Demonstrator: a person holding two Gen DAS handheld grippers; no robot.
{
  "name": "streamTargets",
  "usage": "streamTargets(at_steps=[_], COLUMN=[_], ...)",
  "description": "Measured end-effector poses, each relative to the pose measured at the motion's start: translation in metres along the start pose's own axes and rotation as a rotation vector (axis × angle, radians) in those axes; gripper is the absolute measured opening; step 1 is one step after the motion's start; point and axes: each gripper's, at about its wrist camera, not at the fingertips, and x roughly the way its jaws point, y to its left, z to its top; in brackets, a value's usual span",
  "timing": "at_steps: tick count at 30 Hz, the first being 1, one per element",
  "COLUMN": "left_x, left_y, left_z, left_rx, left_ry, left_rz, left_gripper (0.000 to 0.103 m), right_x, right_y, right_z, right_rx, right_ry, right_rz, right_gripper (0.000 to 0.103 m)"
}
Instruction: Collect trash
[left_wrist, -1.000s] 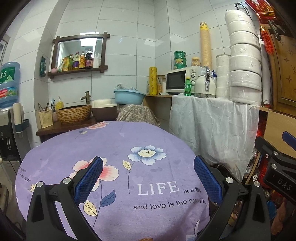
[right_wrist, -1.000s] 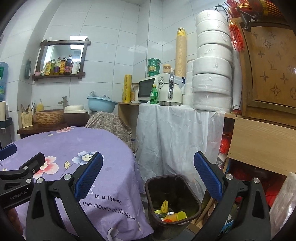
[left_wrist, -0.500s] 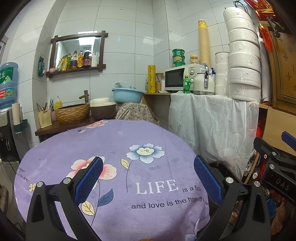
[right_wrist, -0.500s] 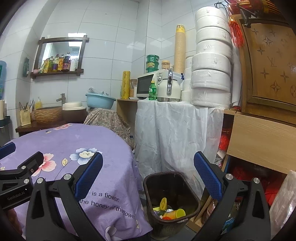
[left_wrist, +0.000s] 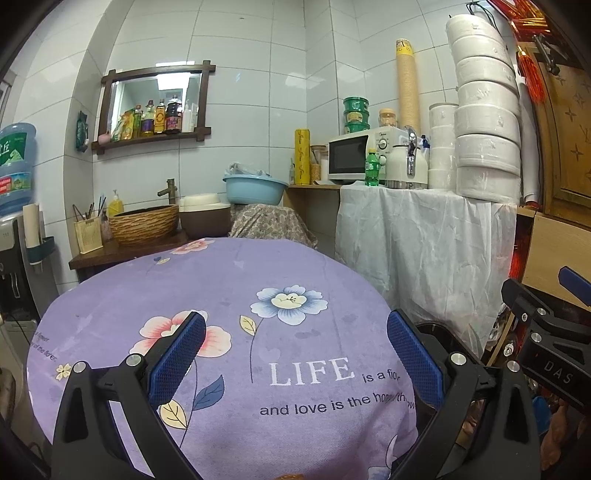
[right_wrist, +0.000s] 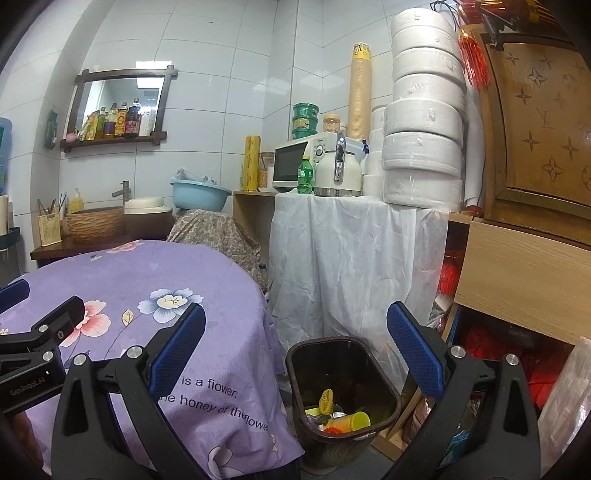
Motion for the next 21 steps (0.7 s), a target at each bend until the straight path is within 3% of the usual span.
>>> streamTargets(at_steps=[21], left_x=[0.0024], left_y=[-0.0003], left_z=[0.0009], left_rx=[0.003], left_ry=[0.012], left_rz=[-0.012], left_gripper=[0.098], right_x=[0.0013], right_y=[0.0026], right_z=[-0.0031], right_rx=[0.0], right_ry=[0.009], right_rz=[-0.006], right_gripper=[0.097])
